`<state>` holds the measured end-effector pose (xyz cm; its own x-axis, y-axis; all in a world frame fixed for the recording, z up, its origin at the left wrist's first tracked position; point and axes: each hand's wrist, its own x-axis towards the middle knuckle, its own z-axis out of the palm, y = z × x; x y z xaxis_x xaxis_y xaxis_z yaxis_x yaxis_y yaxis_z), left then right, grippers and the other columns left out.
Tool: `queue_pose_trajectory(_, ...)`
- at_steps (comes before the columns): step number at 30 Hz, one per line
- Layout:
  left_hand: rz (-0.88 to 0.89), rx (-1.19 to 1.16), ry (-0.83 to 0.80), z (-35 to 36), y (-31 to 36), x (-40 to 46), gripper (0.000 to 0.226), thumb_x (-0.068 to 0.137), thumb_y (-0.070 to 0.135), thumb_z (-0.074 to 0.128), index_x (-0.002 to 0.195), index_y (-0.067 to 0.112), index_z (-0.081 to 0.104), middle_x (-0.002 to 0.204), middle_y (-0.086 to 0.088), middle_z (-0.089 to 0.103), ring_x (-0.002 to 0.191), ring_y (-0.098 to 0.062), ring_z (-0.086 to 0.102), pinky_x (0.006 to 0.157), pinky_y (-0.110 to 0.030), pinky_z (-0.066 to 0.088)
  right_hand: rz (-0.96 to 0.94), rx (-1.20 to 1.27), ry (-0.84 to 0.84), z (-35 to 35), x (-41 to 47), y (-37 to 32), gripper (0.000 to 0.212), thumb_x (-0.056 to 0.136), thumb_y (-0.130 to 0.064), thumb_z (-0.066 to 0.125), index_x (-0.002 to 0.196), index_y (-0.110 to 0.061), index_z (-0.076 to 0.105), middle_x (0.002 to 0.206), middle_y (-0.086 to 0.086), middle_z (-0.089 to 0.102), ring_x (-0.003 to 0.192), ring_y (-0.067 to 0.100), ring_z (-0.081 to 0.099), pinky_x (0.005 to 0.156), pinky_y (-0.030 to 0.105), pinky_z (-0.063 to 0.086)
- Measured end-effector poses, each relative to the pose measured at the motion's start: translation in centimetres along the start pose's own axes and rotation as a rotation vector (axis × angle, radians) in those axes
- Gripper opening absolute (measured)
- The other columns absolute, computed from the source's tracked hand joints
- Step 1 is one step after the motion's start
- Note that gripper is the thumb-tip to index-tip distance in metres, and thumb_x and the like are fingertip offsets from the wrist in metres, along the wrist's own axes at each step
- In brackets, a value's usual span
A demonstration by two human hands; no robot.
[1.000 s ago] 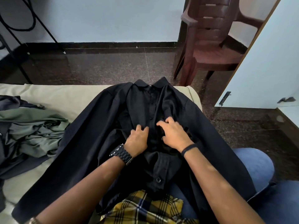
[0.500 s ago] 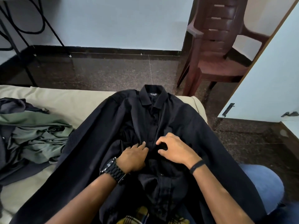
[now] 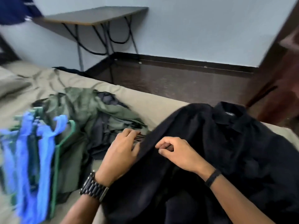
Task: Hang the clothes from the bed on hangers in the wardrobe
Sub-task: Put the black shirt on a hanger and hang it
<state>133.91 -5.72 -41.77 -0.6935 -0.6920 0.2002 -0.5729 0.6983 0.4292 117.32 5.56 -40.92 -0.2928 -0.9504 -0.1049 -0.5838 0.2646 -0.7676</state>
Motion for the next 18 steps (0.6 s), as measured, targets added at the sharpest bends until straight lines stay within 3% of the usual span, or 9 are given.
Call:
queue_pose_trajectory(5,-0.350,0.121,0.424,-2.9,-6.7,-4.3,0.043,0.081,0.008,0.068,0.123,0.007,0.061,0.136,-0.019,0.049,0.125,-0.038,0.046,0.109,-0.045,0.033,-0.155,0.005,-0.147,5.9,3.7,-5.6,0.014,0.089,-0.019,0.062,0.101,-0.020,0.069,0.084,-0.011,0.064,0.062,-0.013,0.050,0.064,0.004,0.039)
queue_pose_trajectory(9,-0.605,0.236,0.616,-3.9,-10.9,-6.1,0.060,0.076,0.015,0.073,0.132,0.008,0.053,0.148,-0.025,0.032,0.141,-0.040,0.026,0.115,-0.054,0.003,-0.221,0.012,-0.214,10.1,5.7,-8.3,0.015,0.089,-0.016,0.061,0.104,-0.018,0.066,0.085,-0.009,0.062,0.057,-0.009,0.047,0.062,0.008,0.037)
queue_pose_trajectory(11,-0.786,0.212,0.638,-4.9,-13.4,-6.5,0.068,0.082,0.023,0.068,0.142,0.008,0.040,0.155,-0.024,0.018,0.145,-0.039,0.013,0.113,-0.059,-0.001,-0.247,-0.001,-0.256,12.3,6.3,-9.2,0.018,0.089,-0.016,0.061,0.107,-0.018,0.066,0.085,-0.010,0.061,0.059,-0.007,0.047,0.065,0.009,0.037)
queue_pose_trajectory(14,-1.031,0.052,0.527,-5.9,-16.9,-7.4,0.073,0.094,0.041,0.050,0.152,0.013,0.016,0.159,-0.020,-0.001,0.147,-0.036,0.000,0.112,-0.061,0.004,-0.281,-0.007,-0.313,14.7,6.7,-10.4,0.021,0.089,-0.019,0.061,0.110,-0.020,0.065,0.085,-0.010,0.060,0.060,-0.008,0.046,0.065,0.006,0.036)
queue_pose_trajectory(16,-1.104,-0.097,0.482,-5.8,-18.4,-8.1,0.073,0.096,0.049,0.040,0.153,0.015,0.010,0.159,-0.020,0.001,0.146,-0.037,0.007,0.113,-0.057,0.010,-0.289,-0.004,-0.344,16.2,7.1,-11.3,0.022,0.089,-0.020,0.061,0.112,-0.022,0.063,0.087,-0.010,0.062,0.061,-0.009,0.046,0.066,0.005,0.036)
queue_pose_trajectory(18,-1.116,-0.143,0.480,-5.3,-19.0,-8.5,0.070,0.096,0.050,0.040,0.153,0.015,0.016,0.157,-0.020,0.015,0.142,-0.039,0.020,0.112,-0.053,0.018,-0.282,0.025,-0.364,17.5,7.6,-12.3,0.024,0.089,-0.020,0.061,0.113,-0.021,0.062,0.086,-0.010,0.062,0.064,-0.008,0.048,0.071,0.007,0.041)
